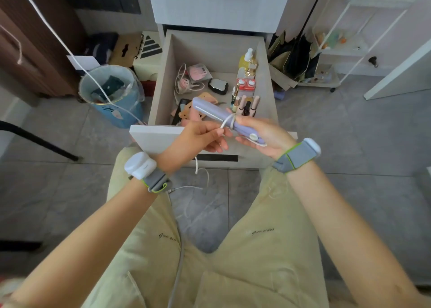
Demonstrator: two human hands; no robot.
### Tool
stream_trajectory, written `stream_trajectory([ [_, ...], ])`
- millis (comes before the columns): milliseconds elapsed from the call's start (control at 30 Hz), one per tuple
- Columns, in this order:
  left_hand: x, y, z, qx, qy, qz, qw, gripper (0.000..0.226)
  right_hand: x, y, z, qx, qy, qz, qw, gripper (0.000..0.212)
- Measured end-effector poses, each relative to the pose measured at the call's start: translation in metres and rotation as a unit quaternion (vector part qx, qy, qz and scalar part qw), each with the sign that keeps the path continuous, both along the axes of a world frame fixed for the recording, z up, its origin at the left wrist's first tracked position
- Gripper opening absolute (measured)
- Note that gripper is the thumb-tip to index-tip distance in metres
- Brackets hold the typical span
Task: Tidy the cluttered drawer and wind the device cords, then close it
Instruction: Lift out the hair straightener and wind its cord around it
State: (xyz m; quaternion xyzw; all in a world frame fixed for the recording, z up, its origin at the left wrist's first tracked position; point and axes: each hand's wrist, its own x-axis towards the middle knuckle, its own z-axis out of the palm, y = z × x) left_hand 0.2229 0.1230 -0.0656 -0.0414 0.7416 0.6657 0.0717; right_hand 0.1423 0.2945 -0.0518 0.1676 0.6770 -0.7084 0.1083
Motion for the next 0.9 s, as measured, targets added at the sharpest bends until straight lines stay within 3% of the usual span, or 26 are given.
stream_trajectory([
  [33,0.0,-0.001,-0.002,0.005,-0.003,0.0,1.0,0.023,0.006,-0.006,0.001,-0.118,-0.056,0.093,0.987,0.046],
  [67,-0.001,-0.002,-0.005,0.008,-0.005,-0.001,1.0,0.023,0.002,-0.021,-0.001,-0.161,-0.129,0.151,0.967,0.047],
  [100,-0.002,-0.003,-0.007,0.013,-0.007,-0.002,1.0,0.023,-0.003,-0.022,0.002,-0.099,-0.156,0.225,0.957,0.047],
  [133,-0.001,-0.004,-0.007,0.019,-0.008,-0.003,1.0,0.023,-0.005,-0.017,-0.001,-0.13,-0.165,0.282,0.936,0.047],
  [233,-0.002,-0.005,-0.008,0.051,-0.013,-0.018,0.998,0.021,-0.009,-0.019,-0.011,-0.189,-0.175,0.295,0.92,0.052],
  [400,-0.001,-0.001,-0.006,0.052,-0.013,-0.043,0.998,0.022,-0.007,-0.025,-0.012,-0.191,-0.172,0.315,0.913,0.054],
  [567,-0.002,-0.008,-0.008,0.008,-0.024,-0.068,0.997,0.022,-0.004,-0.018,-0.006,-0.178,-0.172,0.35,0.903,0.053],
  [667,0.001,-0.009,-0.006,-0.063,-0.063,-0.127,0.988,0.04,-0.01,-0.009,-0.001,-0.132,-0.183,0.402,0.888,0.056],
  [733,0.002,-0.01,-0.006,-0.103,-0.093,-0.135,0.981,0.034,-0.015,-0.006,0.007,-0.075,-0.16,0.498,0.849,0.062],
  [800,0.001,-0.011,-0.005,-0.148,-0.1,-0.143,0.974,0.018,-0.016,-0.007,0.014,-0.035,-0.142,0.604,0.783,0.059],
  [900,-0.002,-0.007,0.001,-0.227,-0.062,-0.188,0.953,0.036,-0.01,-0.009,0.021,0.049,-0.127,0.682,0.719,0.033],
])
